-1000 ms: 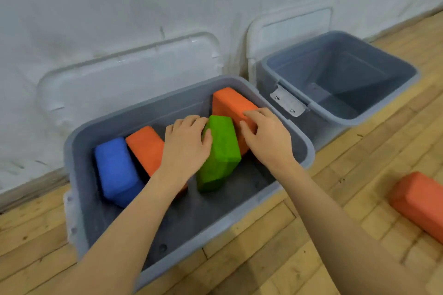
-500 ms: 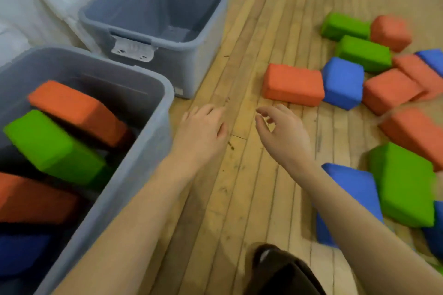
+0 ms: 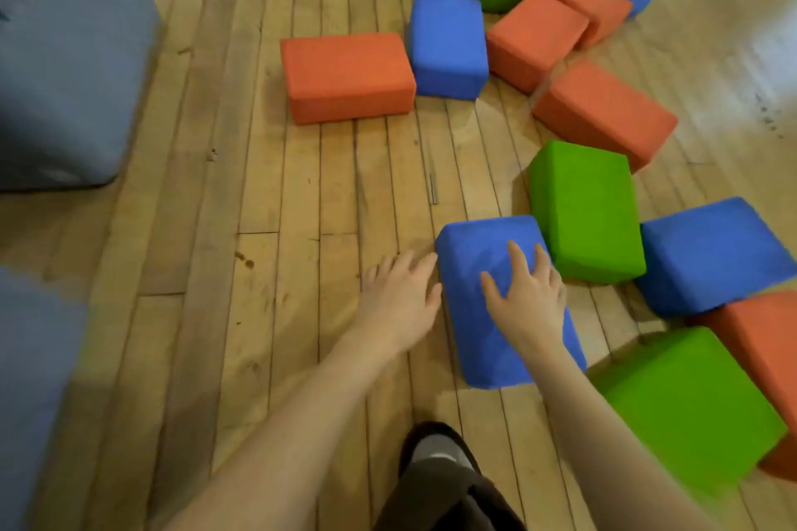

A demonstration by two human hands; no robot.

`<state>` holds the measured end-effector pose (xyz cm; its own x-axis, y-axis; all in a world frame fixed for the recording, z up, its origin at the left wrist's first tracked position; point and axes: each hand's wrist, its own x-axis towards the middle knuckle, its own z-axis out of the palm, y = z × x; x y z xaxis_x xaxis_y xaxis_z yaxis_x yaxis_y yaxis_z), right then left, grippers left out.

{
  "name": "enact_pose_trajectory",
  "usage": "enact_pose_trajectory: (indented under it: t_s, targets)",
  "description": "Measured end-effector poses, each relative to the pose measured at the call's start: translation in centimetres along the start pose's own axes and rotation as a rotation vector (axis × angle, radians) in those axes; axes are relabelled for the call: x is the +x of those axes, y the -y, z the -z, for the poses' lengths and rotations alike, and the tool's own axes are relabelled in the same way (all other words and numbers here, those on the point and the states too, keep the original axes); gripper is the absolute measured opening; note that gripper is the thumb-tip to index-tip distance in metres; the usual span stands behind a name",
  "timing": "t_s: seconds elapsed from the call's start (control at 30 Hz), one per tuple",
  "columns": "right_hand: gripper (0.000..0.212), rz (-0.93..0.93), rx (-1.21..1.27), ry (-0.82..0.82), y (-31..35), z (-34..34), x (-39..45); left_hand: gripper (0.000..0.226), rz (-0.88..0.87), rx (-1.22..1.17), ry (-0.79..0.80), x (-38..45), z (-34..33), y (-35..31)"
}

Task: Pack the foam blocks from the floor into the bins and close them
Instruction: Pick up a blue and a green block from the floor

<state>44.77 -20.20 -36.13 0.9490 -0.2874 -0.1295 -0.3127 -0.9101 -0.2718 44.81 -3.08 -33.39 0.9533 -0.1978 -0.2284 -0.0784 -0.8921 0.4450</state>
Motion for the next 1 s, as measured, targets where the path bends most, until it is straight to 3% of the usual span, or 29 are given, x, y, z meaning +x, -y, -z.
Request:
enact_pose_trajectory:
  t_s: [0.13, 0.27, 0.4, 0.5, 0.6, 0.77, 0.9, 1.0]
  targets:
    - [0.082, -0.178, -0.043, 0.085, -3.1, -1.9, 0.3, 0.059, 0.012, 0.024, 0.165, 1.8, -3.7, -2.2]
    - [0.078, -0.145, 0.004, 0.056, -2.7, -1.6, 0.3, 0.064, 0.045, -0.041, 0.232, 2.2, -5.1, -2.0]
    - [0.083, 0.007, 0.140, -0.002, -1.3, -0.9, -0.4, 0.066, 0.144, -0.303, 0.092, 1.8, -4.7, -0.5]
    - [0.092, 0.066, 0.302, 0.007, 0.8, -0.4, -1.5, 0.072, 0.154, -0.508, -0.168, 0.9, -2.4, 0.4]
    - [0.088, 0.135, 0.464, 0.014, 2.5, 0.0, -3.0, 0.078, 0.112, -0.524, -0.381, 0.2, 0.9, 1.2]
    - [0.080, 0.145, 0.721, 0.005, 4.4, 1.5, -4.3, 0.081, 0.121, -0.475, -0.411, -2.1, 3.2, 2.6]
    - [0.077, 0.191, 0.888, -0.023, 5.1, 3.0, -6.4, 0.063, -0.068, -0.560, -0.543, -4.4, 4.2, 2.7]
    - [0.073, 0.199, 0.891, 0.002, 5.7, 4.2, -8.4, 0.057, -0.105, -0.642, -0.540, -5.6, 5.8, 2.8]
